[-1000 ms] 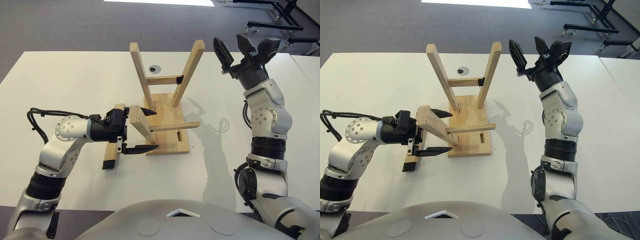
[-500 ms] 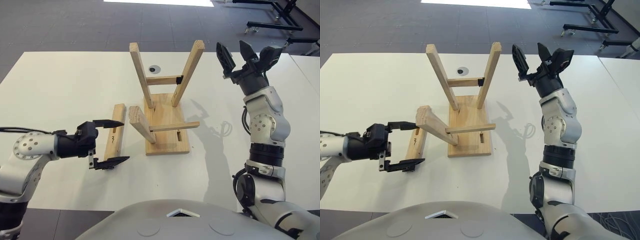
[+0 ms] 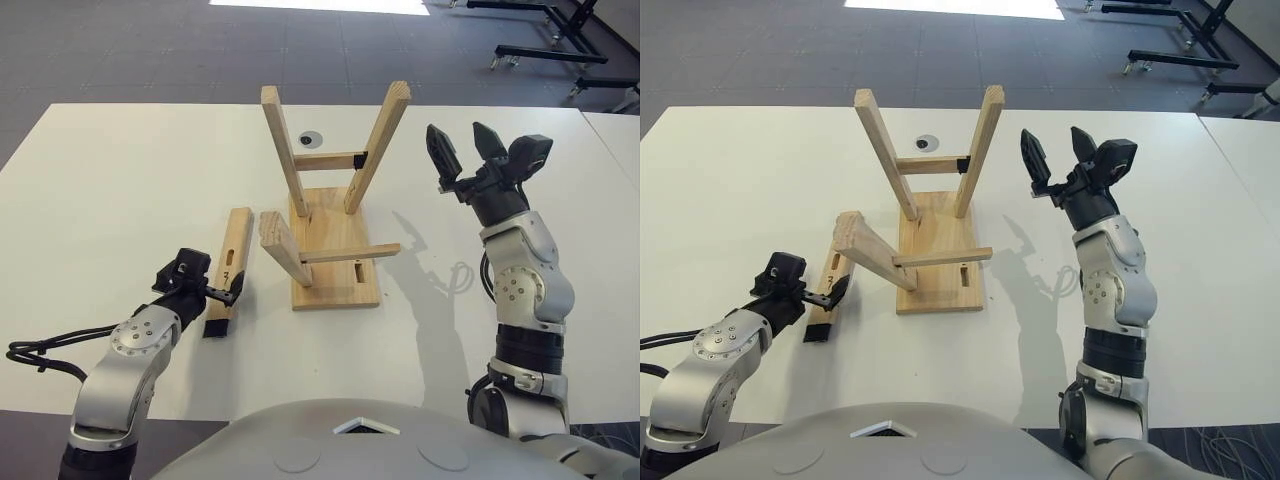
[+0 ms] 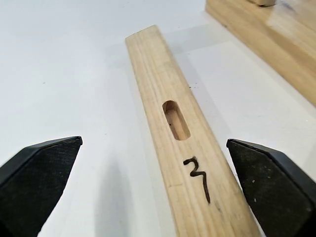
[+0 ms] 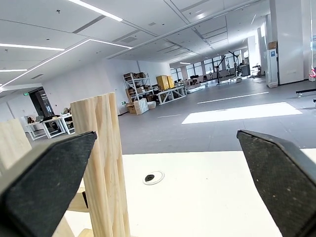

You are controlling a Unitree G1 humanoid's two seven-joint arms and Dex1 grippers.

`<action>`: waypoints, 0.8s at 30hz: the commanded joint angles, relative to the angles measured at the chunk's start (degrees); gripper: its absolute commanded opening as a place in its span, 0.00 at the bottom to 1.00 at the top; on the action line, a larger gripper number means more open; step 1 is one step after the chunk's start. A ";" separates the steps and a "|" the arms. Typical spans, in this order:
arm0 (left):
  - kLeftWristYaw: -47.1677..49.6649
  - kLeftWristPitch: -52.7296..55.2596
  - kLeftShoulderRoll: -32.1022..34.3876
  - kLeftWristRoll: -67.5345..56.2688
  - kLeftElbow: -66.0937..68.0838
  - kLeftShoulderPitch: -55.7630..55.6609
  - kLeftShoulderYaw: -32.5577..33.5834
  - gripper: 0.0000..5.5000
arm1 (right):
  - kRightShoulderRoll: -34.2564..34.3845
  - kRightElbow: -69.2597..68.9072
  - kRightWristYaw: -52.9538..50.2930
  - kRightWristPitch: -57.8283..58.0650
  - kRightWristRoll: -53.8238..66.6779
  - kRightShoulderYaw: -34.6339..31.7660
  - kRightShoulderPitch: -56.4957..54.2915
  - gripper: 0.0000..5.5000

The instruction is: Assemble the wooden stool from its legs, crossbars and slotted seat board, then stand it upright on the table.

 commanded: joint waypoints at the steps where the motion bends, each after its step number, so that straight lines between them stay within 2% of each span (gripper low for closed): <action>1: -1.09 6.07 -4.77 -5.31 2.89 0.66 3.78 0.98 | 1.63 -1.13 -3.22 1.58 2.10 -1.53 0.99 0.95; 6: -2.81 6.42 -5.77 -7.36 8.12 3.42 5.00 0.84 | 1.95 -2.11 -4.12 1.54 2.19 -1.18 0.91 0.95; 17: -6.97 -2.88 -3.36 -5.82 18.93 6.08 4.09 0.52 | 2.52 -1.21 -4.54 0.91 2.35 -1.30 0.35 0.95; 22: -8.64 -21.06 -8.57 -9.46 19.49 2.55 10.07 0.39 | -2.31 -1.78 1.72 3.35 2.87 0.13 0.80 0.95; 24: -7.49 -28.71 -9.32 -8.16 20.47 0.87 12.21 0.37 | -4.48 -3.25 1.32 12.30 11.07 -2.38 0.13 0.95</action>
